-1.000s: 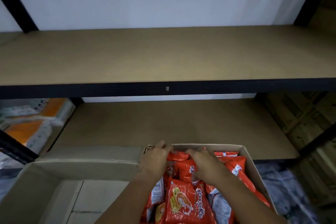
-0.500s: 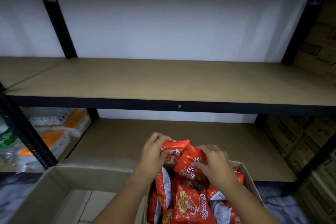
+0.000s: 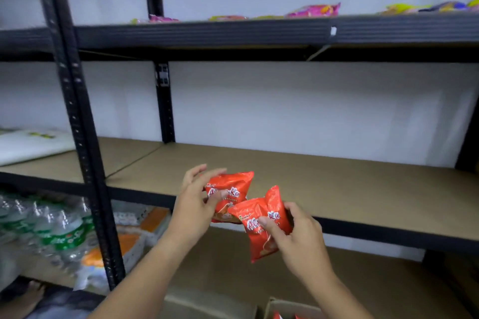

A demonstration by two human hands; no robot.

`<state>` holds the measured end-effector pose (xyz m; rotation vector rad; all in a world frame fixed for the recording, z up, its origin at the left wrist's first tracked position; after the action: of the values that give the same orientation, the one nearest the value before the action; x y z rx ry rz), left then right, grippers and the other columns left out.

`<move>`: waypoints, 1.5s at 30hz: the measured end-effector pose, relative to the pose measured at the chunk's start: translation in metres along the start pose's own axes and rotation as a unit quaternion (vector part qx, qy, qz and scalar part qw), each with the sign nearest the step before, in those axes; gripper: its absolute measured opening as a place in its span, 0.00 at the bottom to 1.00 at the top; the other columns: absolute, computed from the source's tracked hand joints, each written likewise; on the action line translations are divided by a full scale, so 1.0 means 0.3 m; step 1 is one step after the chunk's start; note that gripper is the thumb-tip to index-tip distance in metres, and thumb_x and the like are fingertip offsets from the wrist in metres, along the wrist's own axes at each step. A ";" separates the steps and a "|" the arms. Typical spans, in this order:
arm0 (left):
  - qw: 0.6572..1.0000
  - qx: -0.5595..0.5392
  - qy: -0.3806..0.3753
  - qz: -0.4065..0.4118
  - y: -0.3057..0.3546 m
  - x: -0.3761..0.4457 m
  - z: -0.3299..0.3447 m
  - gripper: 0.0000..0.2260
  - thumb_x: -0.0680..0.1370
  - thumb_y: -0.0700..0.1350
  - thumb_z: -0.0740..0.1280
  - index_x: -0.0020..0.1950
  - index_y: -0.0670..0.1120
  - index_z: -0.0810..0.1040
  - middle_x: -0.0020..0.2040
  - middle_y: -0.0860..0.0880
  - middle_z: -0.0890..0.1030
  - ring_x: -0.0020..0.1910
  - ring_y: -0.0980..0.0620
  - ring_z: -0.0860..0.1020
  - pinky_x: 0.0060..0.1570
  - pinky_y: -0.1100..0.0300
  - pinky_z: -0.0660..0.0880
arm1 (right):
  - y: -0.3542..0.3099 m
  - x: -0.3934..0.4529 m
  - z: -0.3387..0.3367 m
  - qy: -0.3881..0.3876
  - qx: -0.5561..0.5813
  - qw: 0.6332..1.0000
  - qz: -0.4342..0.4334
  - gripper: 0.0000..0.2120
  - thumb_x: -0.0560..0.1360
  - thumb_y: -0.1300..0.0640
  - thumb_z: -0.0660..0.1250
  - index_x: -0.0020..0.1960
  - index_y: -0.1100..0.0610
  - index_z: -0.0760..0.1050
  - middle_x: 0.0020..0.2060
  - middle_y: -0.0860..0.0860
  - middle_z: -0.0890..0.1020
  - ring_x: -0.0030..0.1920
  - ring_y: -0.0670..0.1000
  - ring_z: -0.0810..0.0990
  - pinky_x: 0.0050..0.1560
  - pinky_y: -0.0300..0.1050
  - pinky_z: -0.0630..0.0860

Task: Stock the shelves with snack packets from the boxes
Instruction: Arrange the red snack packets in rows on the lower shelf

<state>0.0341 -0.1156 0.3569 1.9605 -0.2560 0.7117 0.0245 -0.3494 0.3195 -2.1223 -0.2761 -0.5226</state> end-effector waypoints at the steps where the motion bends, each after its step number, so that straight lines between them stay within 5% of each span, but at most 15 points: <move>1: 0.999 -0.026 0.016 -0.011 0.002 0.031 -0.030 0.22 0.76 0.45 0.74 0.65 0.65 0.76 0.68 0.57 0.67 0.63 0.54 0.76 0.51 0.65 0.80 | -0.030 0.035 0.024 0.003 0.012 1.000 -0.001 0.18 0.71 0.32 0.69 0.53 0.43 0.74 0.46 0.41 0.80 0.48 0.41 0.79 0.48 0.46 0.79; 5: 0.987 -0.080 0.117 -0.077 -0.075 0.163 -0.145 0.33 0.71 0.41 0.79 0.66 0.65 0.67 0.65 0.56 0.74 0.56 0.53 0.81 0.47 0.48 0.83 | -0.116 0.187 0.115 0.026 0.071 0.997 0.010 0.18 0.72 0.32 0.67 0.52 0.43 0.71 0.43 0.43 0.83 0.41 0.41 0.82 0.45 0.49 0.81; 8: 0.974 -0.097 0.165 -0.118 -0.192 0.255 -0.196 0.33 0.68 0.40 0.81 0.62 0.62 0.67 0.54 0.51 0.82 0.50 0.55 0.83 0.47 0.46 0.83 | -0.146 0.297 0.189 0.033 0.093 0.995 0.020 0.12 0.76 0.42 0.68 0.53 0.47 0.71 0.40 0.42 0.82 0.38 0.36 0.80 0.46 0.47 0.78; 14: 0.971 -0.118 0.181 -0.102 -0.407 0.428 -0.192 0.30 0.71 0.38 0.78 0.57 0.68 0.69 0.52 0.52 0.83 0.52 0.54 0.83 0.50 0.48 0.83 | -0.109 0.530 0.387 0.052 0.088 0.994 0.040 0.11 0.78 0.50 0.68 0.57 0.50 0.69 0.45 0.45 0.81 0.38 0.40 0.81 0.45 0.45 0.76; 19: 0.970 -0.112 0.198 -0.085 -0.585 0.623 -0.175 0.27 0.74 0.35 0.74 0.62 0.59 0.68 0.52 0.51 0.82 0.51 0.52 0.83 0.49 0.47 0.82 | -0.076 0.757 0.592 0.075 0.078 0.993 0.038 0.17 0.78 0.49 0.68 0.61 0.55 0.70 0.53 0.52 0.81 0.54 0.56 0.81 0.52 0.51 0.78; 29: 0.983 -0.014 0.175 -0.051 -0.923 1.035 -0.175 0.16 0.77 0.38 0.71 0.49 0.60 0.74 0.47 0.50 0.82 0.46 0.47 0.83 0.43 0.41 0.82 | 0.005 1.153 0.886 0.109 0.035 0.993 0.037 0.18 0.78 0.46 0.67 0.59 0.55 0.66 0.52 0.55 0.81 0.52 0.58 0.81 0.46 0.51 0.79; 34: 0.991 0.022 0.126 -0.038 -0.981 1.144 -0.188 0.14 0.76 0.43 0.74 0.52 0.60 0.75 0.54 0.53 0.82 0.52 0.52 0.81 0.51 0.49 0.81 | 0.000 1.265 0.969 0.113 0.029 0.992 0.057 0.18 0.79 0.48 0.67 0.60 0.55 0.66 0.55 0.56 0.80 0.56 0.59 0.80 0.49 0.51 0.78; 37: 0.997 0.029 0.053 -0.040 -1.029 1.183 -0.176 0.25 0.71 0.45 0.79 0.62 0.56 0.70 0.60 0.54 0.77 0.57 0.55 0.78 0.51 0.61 0.78 | -0.002 1.306 1.027 0.118 0.028 0.990 0.067 0.18 0.79 0.46 0.66 0.60 0.55 0.65 0.56 0.57 0.78 0.56 0.59 0.79 0.52 0.55 0.78; 41: 0.999 0.028 0.016 -0.030 -1.107 1.222 -0.146 0.30 0.73 0.48 0.77 0.72 0.55 0.68 0.68 0.52 0.73 0.65 0.53 0.74 0.63 0.54 0.75 | 0.019 1.348 1.069 0.142 0.037 0.985 0.089 0.17 0.80 0.45 0.64 0.61 0.53 0.63 0.58 0.58 0.78 0.57 0.60 0.79 0.53 0.57 0.79; 45: 0.996 0.085 0.005 -0.018 -1.131 1.241 -0.124 0.34 0.79 0.49 0.70 0.81 0.53 0.57 0.80 0.51 0.57 0.77 0.52 0.60 0.69 0.61 0.61 | 0.013 1.375 1.093 0.179 0.049 0.980 0.067 0.14 0.80 0.49 0.63 0.59 0.46 0.59 0.53 0.58 0.80 0.53 0.61 0.79 0.50 0.60 0.79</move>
<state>0.4772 0.1258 0.3336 2.1168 -0.1589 0.7397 0.4772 -0.0809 0.3440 -1.8941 0.0437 -0.7807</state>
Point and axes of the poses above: each hand's wrist, its own x-axis towards the middle knuckle, its own z-axis out of the palm, y = z × x, the point moved 5 cm from there along x, towards the middle knuckle
